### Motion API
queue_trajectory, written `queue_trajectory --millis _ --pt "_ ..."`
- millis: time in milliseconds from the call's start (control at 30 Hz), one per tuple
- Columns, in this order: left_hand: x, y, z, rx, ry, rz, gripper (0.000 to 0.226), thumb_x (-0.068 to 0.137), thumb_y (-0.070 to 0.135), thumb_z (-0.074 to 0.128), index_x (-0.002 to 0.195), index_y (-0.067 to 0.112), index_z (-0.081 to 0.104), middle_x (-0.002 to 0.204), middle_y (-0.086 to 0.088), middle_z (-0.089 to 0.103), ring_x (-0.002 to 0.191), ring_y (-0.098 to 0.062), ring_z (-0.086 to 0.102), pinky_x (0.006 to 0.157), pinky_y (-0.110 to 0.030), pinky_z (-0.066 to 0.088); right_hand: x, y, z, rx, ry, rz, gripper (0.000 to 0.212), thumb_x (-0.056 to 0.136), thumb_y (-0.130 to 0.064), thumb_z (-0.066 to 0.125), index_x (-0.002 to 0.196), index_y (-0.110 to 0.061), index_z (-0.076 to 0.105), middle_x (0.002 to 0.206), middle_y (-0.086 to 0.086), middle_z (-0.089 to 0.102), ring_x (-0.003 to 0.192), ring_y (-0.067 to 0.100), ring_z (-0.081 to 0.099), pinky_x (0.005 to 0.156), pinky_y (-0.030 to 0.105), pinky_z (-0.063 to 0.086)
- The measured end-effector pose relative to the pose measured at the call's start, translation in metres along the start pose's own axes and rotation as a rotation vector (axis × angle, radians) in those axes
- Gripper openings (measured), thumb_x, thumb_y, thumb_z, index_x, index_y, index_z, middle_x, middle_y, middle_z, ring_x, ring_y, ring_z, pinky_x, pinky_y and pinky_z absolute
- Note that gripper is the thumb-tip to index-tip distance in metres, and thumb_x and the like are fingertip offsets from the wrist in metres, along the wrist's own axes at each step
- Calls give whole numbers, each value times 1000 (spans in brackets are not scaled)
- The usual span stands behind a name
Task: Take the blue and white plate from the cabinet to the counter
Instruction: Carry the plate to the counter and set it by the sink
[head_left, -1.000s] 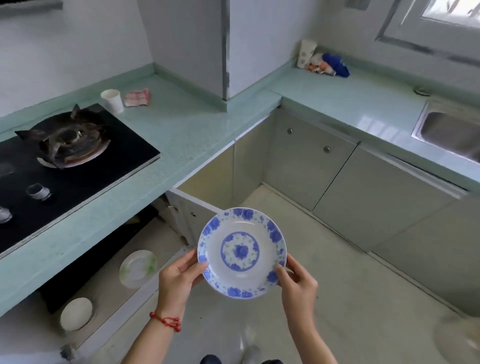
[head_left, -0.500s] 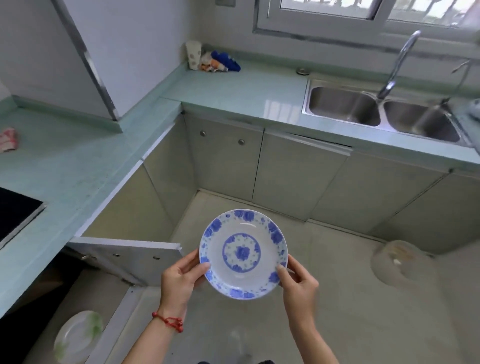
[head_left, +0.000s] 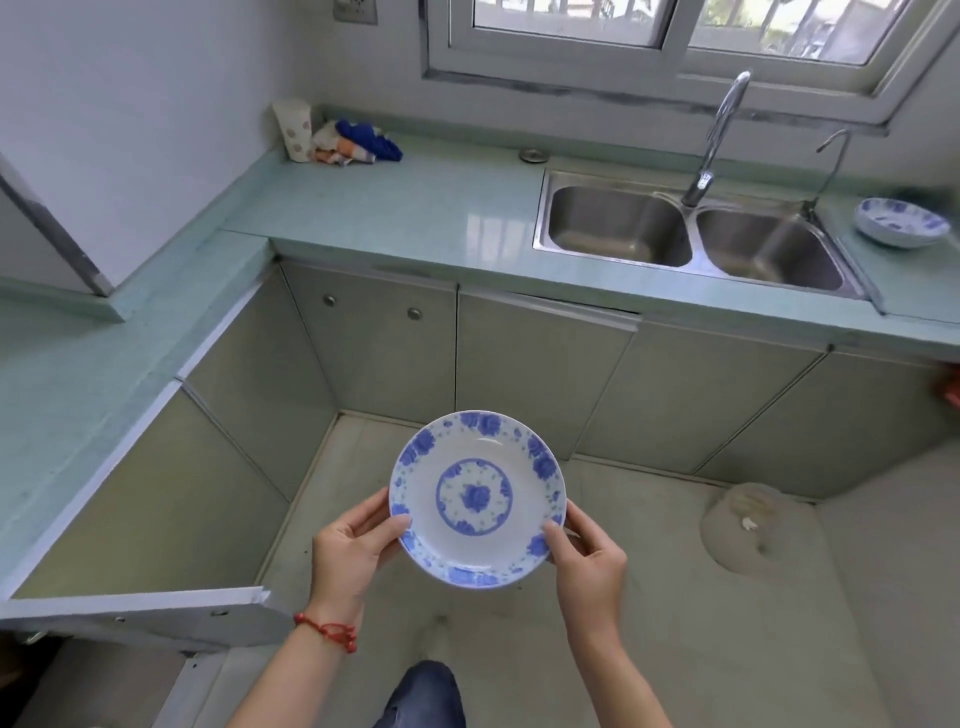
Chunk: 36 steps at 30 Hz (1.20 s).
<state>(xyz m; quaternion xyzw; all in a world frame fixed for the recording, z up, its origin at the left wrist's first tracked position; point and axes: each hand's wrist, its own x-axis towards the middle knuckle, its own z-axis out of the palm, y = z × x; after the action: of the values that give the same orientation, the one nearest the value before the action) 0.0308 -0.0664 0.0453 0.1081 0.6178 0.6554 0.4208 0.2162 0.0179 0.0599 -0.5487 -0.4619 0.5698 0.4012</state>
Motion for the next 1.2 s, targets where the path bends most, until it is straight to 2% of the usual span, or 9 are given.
queue_trajectory --millis 200,333,500,600,733,867,967,1100,1200 --pt "80 21 38 -5 -34 13 37 73 -11 63 108 1 62 72 5 76 68 -12 71 57 -21 58 79 -16 25 -6 34 -5 40 79 3 60 83 -37 67 70 -12 75 72 12 68 68 31 58" --pt "142 41 61 0 -19 10 36 73 -10 64 107 3 63 75 5 76 70 -12 71 57 -21 58 138 -33 52 -7 59 -2 32 80 2 61 103 -20 68 77 -9 75 77 14 69 71 33 58" --pt "211 66 85 6 -13 3 36 72 -8 66 105 7 65 91 -1 74 79 -23 70 64 -27 60 201 -57 83 -6 64 -11 35 81 -1 61 92 -34 64 70 -18 73 68 4 68 61 17 55" --pt "246 74 99 7 5 -9 36 72 -8 67 105 7 66 90 -1 75 83 -25 69 66 -26 60 236 -67 95 -13 78 4 33 81 -1 62 99 -28 65 71 -21 73 68 2 68 60 15 54" --pt "287 84 122 11 25 -4 35 72 -7 66 103 10 67 84 3 76 82 -21 69 64 -23 59 285 -80 108 -27 71 3 38 79 3 62 86 -35 65 69 -24 72 69 -1 67 61 14 54" --pt "334 95 152 5 62 -1 35 73 -9 65 103 8 66 75 8 76 72 -11 70 60 -20 58 348 -88 119 -43 41 22 35 79 2 62 95 -29 68 71 -21 73 73 2 68 68 21 57" --pt "370 105 179 -15 85 18 35 74 -10 64 104 8 65 72 9 75 71 -10 69 57 -17 56 400 -96 126 -54 8 10 33 79 0 63 103 -23 68 75 -17 73 74 4 67 72 23 56" --pt "414 117 213 -27 128 19 34 74 -10 64 104 6 64 73 7 75 70 -9 70 60 -23 59 467 -110 134 -78 -37 14 32 81 -3 63 112 -9 64 83 -5 70 65 -4 64 61 10 53" --pt "444 127 232 -40 156 15 33 73 -9 65 103 5 65 79 2 74 68 -8 70 60 -22 59 506 -122 141 -112 -81 11 33 81 -5 63 114 -9 63 80 -3 70 61 -4 65 63 17 56"
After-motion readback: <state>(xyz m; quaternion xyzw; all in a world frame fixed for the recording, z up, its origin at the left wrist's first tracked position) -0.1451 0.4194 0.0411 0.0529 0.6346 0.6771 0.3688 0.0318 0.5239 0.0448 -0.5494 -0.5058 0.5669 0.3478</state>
